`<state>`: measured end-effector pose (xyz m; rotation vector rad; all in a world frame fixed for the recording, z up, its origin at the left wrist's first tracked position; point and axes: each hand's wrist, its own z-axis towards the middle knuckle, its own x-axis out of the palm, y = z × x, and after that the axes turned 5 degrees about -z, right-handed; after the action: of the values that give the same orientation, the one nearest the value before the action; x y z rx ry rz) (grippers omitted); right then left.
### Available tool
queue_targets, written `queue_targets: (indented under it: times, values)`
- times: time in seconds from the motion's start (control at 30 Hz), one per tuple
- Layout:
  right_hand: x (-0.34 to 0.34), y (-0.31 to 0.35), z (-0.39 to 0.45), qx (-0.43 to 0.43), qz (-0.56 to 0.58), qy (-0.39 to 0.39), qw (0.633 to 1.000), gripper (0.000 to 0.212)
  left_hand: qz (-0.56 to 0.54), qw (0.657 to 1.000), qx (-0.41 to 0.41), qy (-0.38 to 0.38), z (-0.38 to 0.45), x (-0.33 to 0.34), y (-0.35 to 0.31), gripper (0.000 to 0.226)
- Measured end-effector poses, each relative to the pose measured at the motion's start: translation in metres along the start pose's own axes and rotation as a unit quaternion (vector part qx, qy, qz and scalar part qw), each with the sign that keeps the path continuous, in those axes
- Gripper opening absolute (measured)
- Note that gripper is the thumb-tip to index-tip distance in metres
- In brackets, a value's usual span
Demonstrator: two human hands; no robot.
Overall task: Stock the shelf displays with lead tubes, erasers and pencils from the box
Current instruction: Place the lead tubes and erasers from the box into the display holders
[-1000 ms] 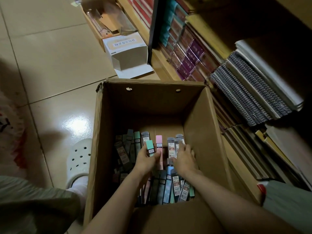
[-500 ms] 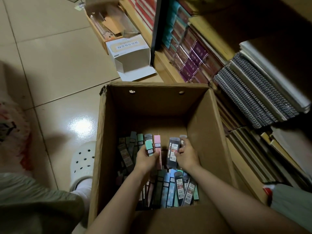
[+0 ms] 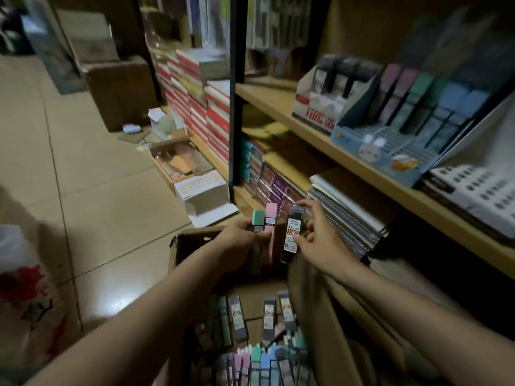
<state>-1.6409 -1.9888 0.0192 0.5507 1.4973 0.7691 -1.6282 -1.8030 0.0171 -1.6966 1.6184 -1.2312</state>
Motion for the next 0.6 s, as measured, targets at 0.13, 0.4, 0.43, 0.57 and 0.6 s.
queue_targets:
  times: [0.13, 0.4, 0.43, 0.57, 0.6]
  values:
    - [-0.058, 0.032, -0.001, -0.035, -0.003, -0.057, 0.998, 0.062, 0.086, 0.994, 0.063, 0.035, -0.005, 0.024, -0.059, 0.022]
    - [-0.132, 0.072, -0.004, -0.071, -0.061, -0.166, 0.982, 0.055, 0.129, 0.97, 0.154, 0.135, -0.001, 0.07, -0.131, 0.023]
    - [-0.141, 0.078, -0.001, -0.076, -0.064, -0.178, 0.979, 0.052, 0.128, 0.969, 0.161, 0.139, 0.0, 0.072, -0.139, 0.024]
    - [-0.173, 0.101, 0.02, -0.091, -0.049, -0.221, 0.97, 0.042, 0.094, 0.967, 0.189, 0.141, 0.005, 0.072, -0.172, 0.024]
    - [-0.18, 0.107, 0.027, -0.098, -0.054, -0.234, 0.966, 0.04, 0.077, 0.969, 0.191, 0.134, 0.007, 0.071, -0.178, 0.027]
